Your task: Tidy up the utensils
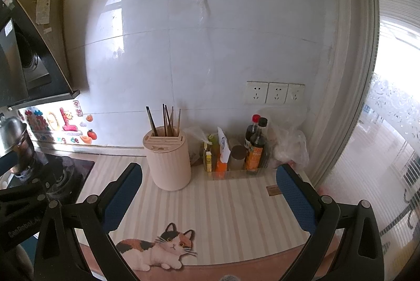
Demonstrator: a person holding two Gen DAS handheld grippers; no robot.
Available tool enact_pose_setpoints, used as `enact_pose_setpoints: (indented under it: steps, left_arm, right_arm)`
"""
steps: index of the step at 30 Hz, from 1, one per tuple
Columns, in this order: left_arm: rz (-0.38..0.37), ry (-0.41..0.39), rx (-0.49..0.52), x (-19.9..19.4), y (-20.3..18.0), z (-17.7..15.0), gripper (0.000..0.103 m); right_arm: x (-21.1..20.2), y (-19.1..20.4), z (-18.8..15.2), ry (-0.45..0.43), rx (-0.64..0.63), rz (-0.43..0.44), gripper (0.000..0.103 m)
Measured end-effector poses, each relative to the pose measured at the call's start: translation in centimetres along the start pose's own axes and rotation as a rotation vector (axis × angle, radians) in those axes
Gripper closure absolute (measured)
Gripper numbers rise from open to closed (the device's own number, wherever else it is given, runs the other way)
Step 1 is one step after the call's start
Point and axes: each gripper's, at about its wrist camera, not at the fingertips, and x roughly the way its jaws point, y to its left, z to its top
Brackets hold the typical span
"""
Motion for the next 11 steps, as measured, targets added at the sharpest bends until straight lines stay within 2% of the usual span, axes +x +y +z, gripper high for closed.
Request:
enact_pose_setpoints:
  steps: [11]
  left_arm:
    - [0.002, 0.001, -0.005, -0.39, 0.19, -0.29, 0.000]
  right_arm:
    - [-0.17, -0.25, 0.02, -0.006, 0.002, -0.002, 0.000]
